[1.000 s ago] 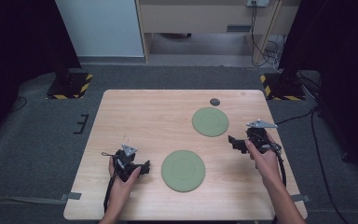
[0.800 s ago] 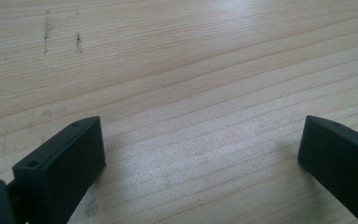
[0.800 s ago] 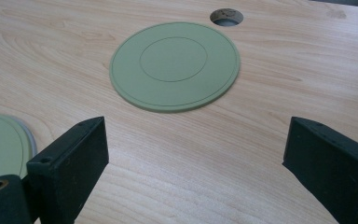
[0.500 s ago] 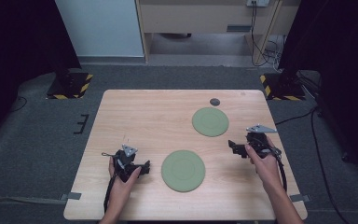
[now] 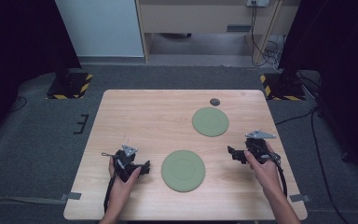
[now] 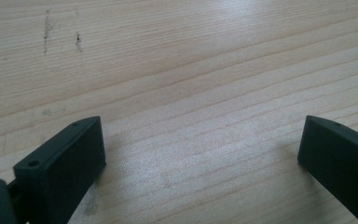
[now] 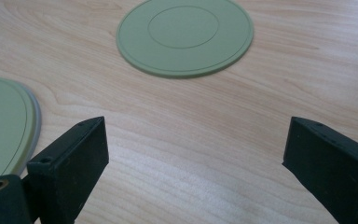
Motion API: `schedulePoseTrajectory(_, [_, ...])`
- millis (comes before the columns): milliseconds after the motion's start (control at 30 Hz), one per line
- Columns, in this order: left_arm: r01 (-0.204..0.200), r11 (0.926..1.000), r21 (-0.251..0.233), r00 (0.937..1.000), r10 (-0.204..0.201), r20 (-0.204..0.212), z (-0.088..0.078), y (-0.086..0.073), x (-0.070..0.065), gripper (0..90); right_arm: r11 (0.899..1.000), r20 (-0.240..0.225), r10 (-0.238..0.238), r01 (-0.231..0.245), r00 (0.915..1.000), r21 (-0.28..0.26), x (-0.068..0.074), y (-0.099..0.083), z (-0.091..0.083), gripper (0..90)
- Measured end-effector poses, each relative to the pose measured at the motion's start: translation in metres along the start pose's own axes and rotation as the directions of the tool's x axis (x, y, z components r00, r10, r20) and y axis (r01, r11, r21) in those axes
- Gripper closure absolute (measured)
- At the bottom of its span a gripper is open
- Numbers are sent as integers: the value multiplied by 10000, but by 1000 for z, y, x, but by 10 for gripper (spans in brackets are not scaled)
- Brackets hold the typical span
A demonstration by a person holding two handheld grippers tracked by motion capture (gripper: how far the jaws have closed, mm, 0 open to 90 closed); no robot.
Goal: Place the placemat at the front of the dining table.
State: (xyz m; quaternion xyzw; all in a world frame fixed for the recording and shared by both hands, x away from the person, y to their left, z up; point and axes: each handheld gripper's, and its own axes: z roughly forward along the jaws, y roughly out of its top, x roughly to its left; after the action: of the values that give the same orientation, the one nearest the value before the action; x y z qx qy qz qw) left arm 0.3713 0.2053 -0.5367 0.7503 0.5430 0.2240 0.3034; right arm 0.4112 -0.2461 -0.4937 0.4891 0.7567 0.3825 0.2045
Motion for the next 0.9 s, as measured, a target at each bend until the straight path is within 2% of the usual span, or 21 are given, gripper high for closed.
schedulePoseTrajectory(300, [1,10000,-2,10000,-1,-1,0,0,0,0,9997,-42,-35,36,10000,251,5,-14,1,69])
schedulePoseTrajectory(600, [1,10000,-3,10000,-1,0,0,0,0,0,9962,553,128,-175,9984,853,3,-29,18,67])
schedulePoseTrajectory(867, [1,10000,-3,10000,-1,-1,0,0,0,0,9956,861,227,-304,9960,887,4,-33,30,58])
schedulePoseTrajectory(900, [1,10000,-3,10000,-1,-1,0,0,0,0,9959,946,125,-210,9954,885,5,-33,31,55])
